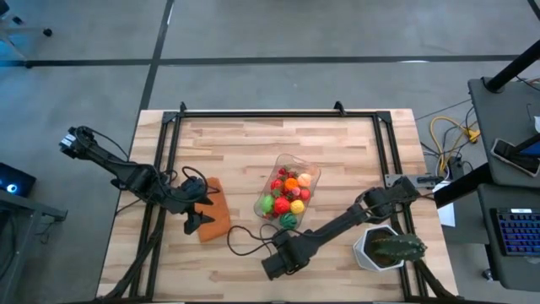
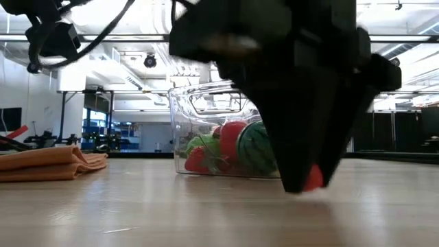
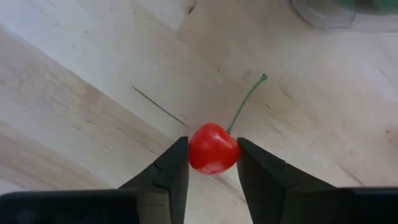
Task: Pick and placing Produce into tupperware
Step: Put the red cherry into the transparent bin, then return to Home Position
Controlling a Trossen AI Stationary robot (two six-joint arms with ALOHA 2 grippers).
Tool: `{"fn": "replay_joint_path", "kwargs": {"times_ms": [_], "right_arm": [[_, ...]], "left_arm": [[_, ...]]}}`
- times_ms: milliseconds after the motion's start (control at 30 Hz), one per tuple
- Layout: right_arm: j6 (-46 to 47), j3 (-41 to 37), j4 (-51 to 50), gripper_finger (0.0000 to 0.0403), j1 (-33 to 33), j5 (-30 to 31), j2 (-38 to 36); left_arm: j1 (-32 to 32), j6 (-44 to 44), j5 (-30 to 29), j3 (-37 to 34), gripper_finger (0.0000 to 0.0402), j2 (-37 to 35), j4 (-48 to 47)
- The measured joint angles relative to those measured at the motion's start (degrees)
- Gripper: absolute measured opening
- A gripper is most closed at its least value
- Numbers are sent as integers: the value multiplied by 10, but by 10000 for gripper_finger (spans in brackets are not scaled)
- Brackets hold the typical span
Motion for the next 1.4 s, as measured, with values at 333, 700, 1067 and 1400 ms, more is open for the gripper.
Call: {"fn": "replay_joint_path", "kwargs": {"times_ms": [333,700,1067,1400], "right_arm": [[62,106,-107,109,38,131,-74],[38,115,-205,112,-47,241,-156],[-38,58,-215,226,-111,222,-153],[62,113,-204,281,-35,226,-254]], "left_arm": [[0,3,-1,0,288,1,1],[0,16,-19,0,288,3,5],[0,3,12,0,288,14,5],[-1,-59,101,26,288,-5,32]]}}
